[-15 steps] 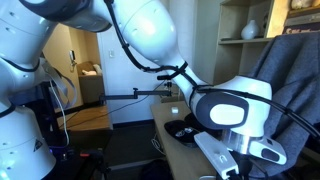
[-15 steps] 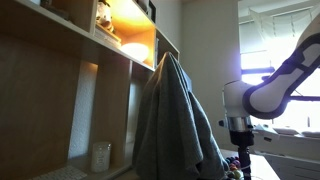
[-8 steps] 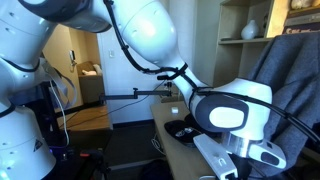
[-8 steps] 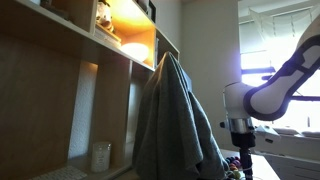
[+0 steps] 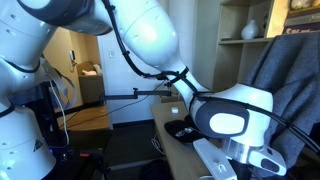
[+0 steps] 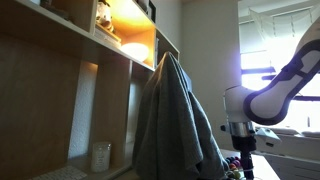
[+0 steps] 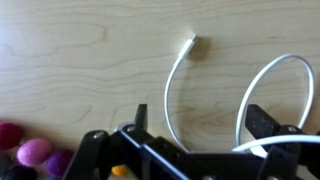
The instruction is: Pick the white cable near the string of beads and put it in the case
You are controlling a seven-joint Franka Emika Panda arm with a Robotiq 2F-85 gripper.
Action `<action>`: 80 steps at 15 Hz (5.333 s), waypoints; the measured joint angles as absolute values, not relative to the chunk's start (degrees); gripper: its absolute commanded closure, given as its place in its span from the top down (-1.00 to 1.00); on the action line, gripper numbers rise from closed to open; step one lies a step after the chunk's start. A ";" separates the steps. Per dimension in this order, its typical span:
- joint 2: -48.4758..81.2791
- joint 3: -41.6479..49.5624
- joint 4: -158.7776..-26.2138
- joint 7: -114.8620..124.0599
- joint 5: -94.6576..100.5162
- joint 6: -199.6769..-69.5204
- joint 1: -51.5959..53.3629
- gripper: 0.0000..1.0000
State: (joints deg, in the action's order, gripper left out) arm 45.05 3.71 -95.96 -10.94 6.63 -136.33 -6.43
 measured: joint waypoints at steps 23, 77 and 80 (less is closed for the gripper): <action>47.01 3.48 -94.02 -11.24 6.61 -136.30 -6.78 1.00; 42.88 -0.19 -102.02 -14.41 7.27 -154.76 -10.33 -0.94; 43.14 -0.47 -101.70 -14.41 7.23 -154.77 -10.54 -0.94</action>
